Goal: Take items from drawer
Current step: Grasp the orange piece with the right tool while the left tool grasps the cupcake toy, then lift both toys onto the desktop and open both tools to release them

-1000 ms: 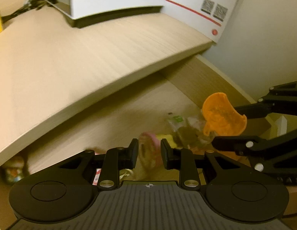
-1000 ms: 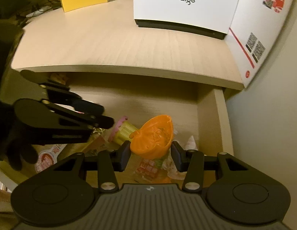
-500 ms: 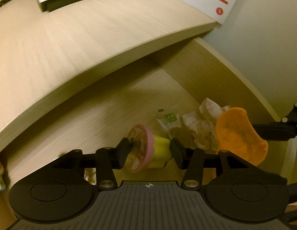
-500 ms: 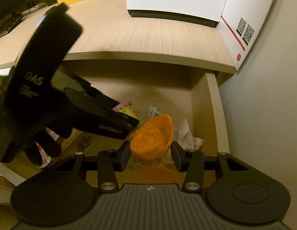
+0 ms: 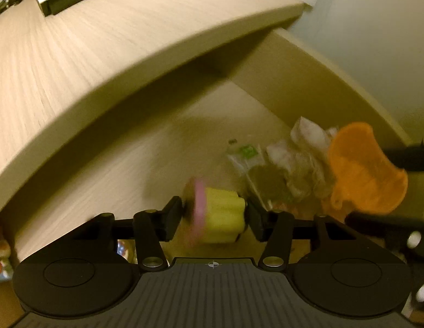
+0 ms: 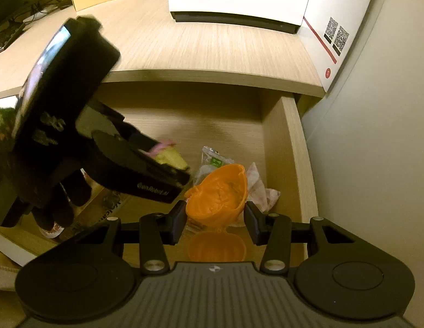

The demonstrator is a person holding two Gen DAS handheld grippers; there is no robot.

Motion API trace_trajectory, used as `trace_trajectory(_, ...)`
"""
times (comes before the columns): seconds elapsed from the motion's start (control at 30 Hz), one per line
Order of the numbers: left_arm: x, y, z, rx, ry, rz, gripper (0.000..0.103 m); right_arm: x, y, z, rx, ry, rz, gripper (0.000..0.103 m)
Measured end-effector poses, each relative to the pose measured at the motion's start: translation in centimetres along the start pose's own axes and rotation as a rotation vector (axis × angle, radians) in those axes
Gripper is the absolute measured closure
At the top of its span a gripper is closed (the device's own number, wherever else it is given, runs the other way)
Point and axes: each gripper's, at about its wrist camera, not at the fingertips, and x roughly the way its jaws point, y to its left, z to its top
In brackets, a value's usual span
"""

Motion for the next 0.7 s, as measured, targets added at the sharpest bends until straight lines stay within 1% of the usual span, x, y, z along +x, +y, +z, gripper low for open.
trace_trajectory(0.13,-1.3,1.0,-0.6,-0.046,-0.026,-0.062,0.053,-0.3,-0.1,0.1,-0.006,-0.009,-0.004,0.058)
trace_trajectory(0.2,-2.4,1.3,-0.9,-0.047,-0.052,-0.068,0.053,-0.5,-0.2,0.3,-0.008,-0.015,-0.004,0.058)
trace_trajectory(0.3,-5.5,1.8,-1.0,-0.081,-0.093,-0.098,0.053,-1.1,-0.3,0.8,-0.016,-0.030,0.010,0.058)
trace_trajectory(0.33,-7.4,2.1,-0.9,-0.106,-0.125,-0.124,0.053,-1.6,-0.3,1.2,-0.015,-0.044,0.016,0.058)
trace_trajectory(0.37,-9.8,2.5,-0.7,-0.125,-0.179,-0.151,0.053,-2.1,-0.4,1.7,-0.009,-0.062,0.024,0.058)
trace_trajectory(0.4,-12.0,3.0,-0.4,-0.134,-0.238,-0.155,0.053,-2.9,-0.6,2.6,0.004,-0.092,0.039,0.058)
trace_trajectory(0.47,-16.2,4.3,0.4,-0.151,-0.368,-0.108,0.053,-4.4,-0.7,4.8,0.008,-0.171,0.056,0.058)
trace_trajectory(0.53,-19.2,6.4,1.4,-0.201,-0.479,-0.024,0.053,-5.6,-0.5,7.5,-0.010,-0.260,0.051,0.058)
trace_trajectory(0.6,-20.5,8.8,2.2,-0.248,-0.531,0.061,0.053,-6.0,0.0,10.6,-0.025,-0.340,0.055,0.058)
trace_trajectory(0.67,-20.4,10.8,2.7,-0.299,-0.549,0.132,0.053,-5.5,0.6,13.5,-0.038,-0.375,0.062,0.058)
trace_trajectory(0.7,-19.9,11.7,2.8,-0.326,-0.544,0.161,0.053,-4.8,1.1,15.0,-0.054,-0.387,0.062,0.058)
